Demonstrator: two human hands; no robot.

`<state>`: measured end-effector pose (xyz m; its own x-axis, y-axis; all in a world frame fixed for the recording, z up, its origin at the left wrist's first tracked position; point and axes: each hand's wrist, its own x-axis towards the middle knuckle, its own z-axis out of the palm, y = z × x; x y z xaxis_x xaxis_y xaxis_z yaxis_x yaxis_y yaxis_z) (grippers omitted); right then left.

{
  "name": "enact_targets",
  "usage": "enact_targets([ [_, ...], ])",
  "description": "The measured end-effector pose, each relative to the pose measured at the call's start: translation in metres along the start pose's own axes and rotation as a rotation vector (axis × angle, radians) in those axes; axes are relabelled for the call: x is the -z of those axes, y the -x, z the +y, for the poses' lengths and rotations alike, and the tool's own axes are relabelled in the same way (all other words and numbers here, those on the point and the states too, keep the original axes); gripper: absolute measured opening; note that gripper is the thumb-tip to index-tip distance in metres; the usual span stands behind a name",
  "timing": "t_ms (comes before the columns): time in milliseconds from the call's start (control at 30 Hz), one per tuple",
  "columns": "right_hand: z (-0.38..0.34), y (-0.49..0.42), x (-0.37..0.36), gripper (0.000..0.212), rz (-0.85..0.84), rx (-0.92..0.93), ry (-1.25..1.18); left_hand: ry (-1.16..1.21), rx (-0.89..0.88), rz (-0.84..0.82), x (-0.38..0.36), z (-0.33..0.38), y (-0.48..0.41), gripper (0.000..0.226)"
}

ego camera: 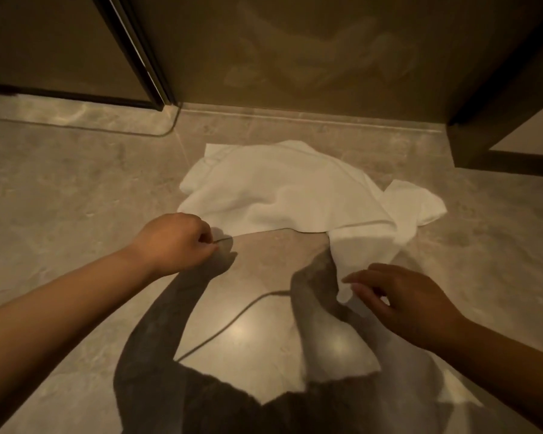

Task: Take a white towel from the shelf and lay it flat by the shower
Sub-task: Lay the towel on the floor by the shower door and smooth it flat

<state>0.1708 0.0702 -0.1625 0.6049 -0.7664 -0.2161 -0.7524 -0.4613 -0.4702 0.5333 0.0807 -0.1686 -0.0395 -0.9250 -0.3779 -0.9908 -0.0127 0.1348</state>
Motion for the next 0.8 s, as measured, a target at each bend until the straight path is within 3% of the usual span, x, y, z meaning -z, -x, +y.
enact_targets([
  [67,0.003,0.001,0.002,0.037,0.143,-0.092,-0.167,0.006,-0.063,0.133,0.001,0.007,-0.003,0.036],
  [200,0.031,-0.018,0.006,0.021,0.446,-0.377,-0.289,-0.025,-0.269,0.324,0.005,0.029,-0.024,0.026],
  [300,0.056,-0.037,0.004,0.029,0.424,-0.517,-0.242,-0.095,-0.301,0.338,0.002,0.042,-0.048,0.041],
  [433,0.07,-0.053,-0.008,0.032,0.403,-0.618,-0.446,-0.113,-0.16,0.325,-0.009,0.038,-0.072,0.052],
  [600,0.076,-0.073,-0.018,0.035,0.427,-0.705,-0.536,-0.1,-0.139,0.321,-0.016,0.029,-0.085,0.041],
  [800,0.077,-0.077,-0.021,0.018,0.453,-0.716,-0.567,-0.07,-0.126,0.316,-0.022,0.019,-0.094,0.02],
])
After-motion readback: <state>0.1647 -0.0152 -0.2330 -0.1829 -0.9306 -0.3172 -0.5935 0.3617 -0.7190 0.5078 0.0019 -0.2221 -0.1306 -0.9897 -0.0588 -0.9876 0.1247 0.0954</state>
